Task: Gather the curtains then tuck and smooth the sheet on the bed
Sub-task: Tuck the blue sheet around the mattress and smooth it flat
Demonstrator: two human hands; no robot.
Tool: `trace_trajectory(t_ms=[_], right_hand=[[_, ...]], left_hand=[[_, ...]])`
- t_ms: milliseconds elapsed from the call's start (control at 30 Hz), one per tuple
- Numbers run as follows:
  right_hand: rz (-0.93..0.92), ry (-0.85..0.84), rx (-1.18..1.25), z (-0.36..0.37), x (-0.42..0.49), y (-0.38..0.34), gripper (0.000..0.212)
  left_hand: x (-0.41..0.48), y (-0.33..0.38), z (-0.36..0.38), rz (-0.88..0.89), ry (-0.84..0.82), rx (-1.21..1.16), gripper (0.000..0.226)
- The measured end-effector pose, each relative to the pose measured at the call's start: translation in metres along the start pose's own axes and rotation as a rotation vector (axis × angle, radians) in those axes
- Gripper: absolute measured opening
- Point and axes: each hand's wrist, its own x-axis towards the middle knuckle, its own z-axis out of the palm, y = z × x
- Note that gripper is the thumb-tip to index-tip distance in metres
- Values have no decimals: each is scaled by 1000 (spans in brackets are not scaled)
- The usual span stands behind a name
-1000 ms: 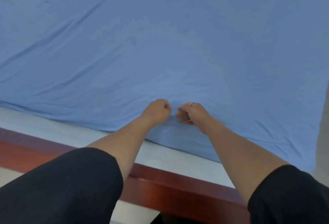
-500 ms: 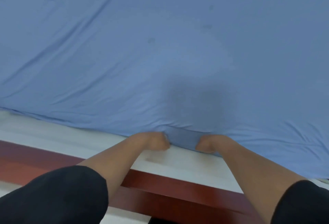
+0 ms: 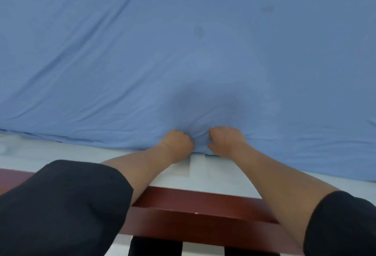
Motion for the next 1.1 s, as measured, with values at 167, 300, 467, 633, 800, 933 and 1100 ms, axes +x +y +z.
trace_trajectory(t_ms=[167,300,467,633,800,933,1100], right_hand=[[113,-132,-12,6,5,-17,37],[103,-328,12,1,8,-26,32],[90,-481,1,-10,8,-51,36],[5,-217,751,-56,34,-88,20],[186,-44,1421,-66,65,-87,12],[373,-344,1294,-22,53,-77,21],[375,-483,751,-22,44,-109,13]], left_hand=[[1,2,4,31,-150,-91,27],[2,-4,10,10,-253,-200,34],[-28,-10,3,50,-281,-384,41],[-57,-84,-7,-189,6,-1126,19],[-70,-161,32,-641,144,-1630,30],[-97,-150,71,-400,-362,-1170,24],[-137,-142,71,-372,-314,-911,35]])
